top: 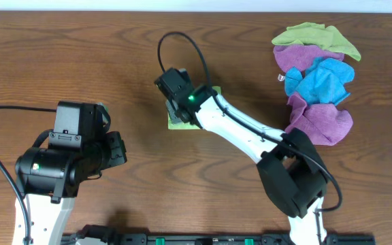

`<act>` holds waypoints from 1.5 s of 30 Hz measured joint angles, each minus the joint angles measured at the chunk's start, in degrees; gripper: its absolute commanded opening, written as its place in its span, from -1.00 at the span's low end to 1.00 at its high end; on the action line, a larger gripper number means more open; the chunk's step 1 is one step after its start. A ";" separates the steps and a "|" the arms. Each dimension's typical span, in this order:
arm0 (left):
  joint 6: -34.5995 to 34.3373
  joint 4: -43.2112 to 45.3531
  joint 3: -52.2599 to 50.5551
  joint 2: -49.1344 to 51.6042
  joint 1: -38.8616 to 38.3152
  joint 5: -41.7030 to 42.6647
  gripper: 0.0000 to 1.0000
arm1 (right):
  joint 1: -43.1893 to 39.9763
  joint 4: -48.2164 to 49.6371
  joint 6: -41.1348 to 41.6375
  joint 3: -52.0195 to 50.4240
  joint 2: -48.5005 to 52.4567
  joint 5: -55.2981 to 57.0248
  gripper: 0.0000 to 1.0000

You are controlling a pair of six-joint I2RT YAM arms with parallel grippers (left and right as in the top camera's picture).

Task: Fold the cloth
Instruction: 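Lift right gripper away and move left gripper toward the folded cloth, then grasp the folded green cloth's left end with the left gripper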

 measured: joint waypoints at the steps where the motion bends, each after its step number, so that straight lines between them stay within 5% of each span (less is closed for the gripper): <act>1: 0.00 0.13 0.00 0.00 0.00 0.00 -0.78 | 0.11 0.11 0.00 0.50 0.00 -0.39 -0.97; 15: 0.00 1.49 -0.02 0.00 0.00 -0.04 -0.77 | 2.97 2.95 0.26 0.66 0.00 -3.80 -0.97; 22: -1.77 16.04 -7.45 2.05 0.00 -0.44 -0.65 | 2.91 1.42 0.44 0.66 0.00 -4.55 -0.97; 23: -2.21 18.84 -8.98 3.34 0.00 -0.44 -0.64 | 2.91 1.25 0.42 0.66 0.00 -4.61 -0.85; 24: -2.73 21.03 -10.23 5.01 0.00 -0.46 -0.64 | 2.91 0.81 0.24 0.66 0.00 -4.61 -0.52; 27: -3.67 25.14 -12.50 9.86 0.00 -0.46 -0.60 | 2.58 -1.81 0.31 0.66 0.00 -4.13 -0.39; 30: -4.46 28.35 -12.96 13.86 0.00 -0.33 -0.56 | 1.16 -5.70 0.98 0.66 0.00 -3.56 -0.64; 34: -4.72 32.79 -12.96 18.58 0.00 0.48 -0.34 | -4.52 -8.90 2.51 0.66 0.00 -5.09 -0.63; 37: -4.96 37.16 -12.96 22.64 0.00 2.54 0.16 | -10.54 -9.62 3.15 0.66 0.00 -8.98 -0.97; 45: -6.08 47.89 -12.96 33.99 0.00 7.50 0.56 | -18.14 -10.95 3.54 0.37 0.00 -14.58 -0.98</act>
